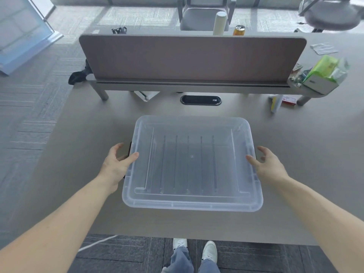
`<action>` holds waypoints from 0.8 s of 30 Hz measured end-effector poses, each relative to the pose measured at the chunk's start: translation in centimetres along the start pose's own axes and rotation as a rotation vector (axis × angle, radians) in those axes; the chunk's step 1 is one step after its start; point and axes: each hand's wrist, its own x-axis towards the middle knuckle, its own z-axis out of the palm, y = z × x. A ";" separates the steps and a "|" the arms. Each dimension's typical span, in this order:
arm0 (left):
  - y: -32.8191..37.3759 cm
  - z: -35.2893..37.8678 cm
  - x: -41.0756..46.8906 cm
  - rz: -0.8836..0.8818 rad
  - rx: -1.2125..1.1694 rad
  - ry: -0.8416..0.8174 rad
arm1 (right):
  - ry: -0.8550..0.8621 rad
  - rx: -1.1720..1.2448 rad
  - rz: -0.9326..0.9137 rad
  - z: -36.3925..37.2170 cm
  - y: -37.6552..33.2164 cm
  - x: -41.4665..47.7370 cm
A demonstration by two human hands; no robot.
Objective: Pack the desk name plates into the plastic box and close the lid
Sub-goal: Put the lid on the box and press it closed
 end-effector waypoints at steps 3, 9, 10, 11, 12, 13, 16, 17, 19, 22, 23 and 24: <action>0.5 -0.2 0.2 -0.042 0.131 0.053 | -0.046 0.021 0.075 0.0 0.5 0.2; 1.0 0.7 -0.7 0.178 0.314 0.061 | -0.032 -0.017 0.053 -0.2 0.2 -0.1; 0.9 0.8 -0.7 0.181 0.309 0.072 | -0.037 -0.014 0.046 -0.3 0.3 -0.1; 0.7 0.9 -0.8 0.187 0.304 0.082 | -0.037 -0.011 0.039 -0.4 0.3 -0.2; 0.6 1.1 -0.9 0.193 0.309 0.092 | -0.034 -0.010 0.034 -0.5 0.4 -0.3; 0.6 1.2 -0.9 0.199 0.327 0.103 | -0.027 -0.009 0.021 -0.6 0.5 -0.3; 0.7 1.6 -0.9 0.200 0.365 0.138 | -0.010 -0.033 -0.034 -0.7 0.5 -0.4; 0.9 1.7 -0.9 0.191 0.368 0.152 | -0.011 -0.045 -0.049 -0.7 0.4 -0.5; 1.2 1.8 -0.7 0.168 0.356 0.169 | -0.009 -0.055 -0.057 -0.5 0.3 -0.6; 1.6 2.0 -0.7 0.150 0.367 0.196 | -0.004 -0.070 -0.043 -0.3 0.0 -0.5; 1.6 2.1 -0.7 0.153 0.372 0.209 | -0.006 -0.077 -0.039 -0.3 0.0 -0.5; 1.7 2.2 -0.8 0.157 0.382 0.221 | -0.006 -0.087 -0.034 -0.4 -0.1 -0.4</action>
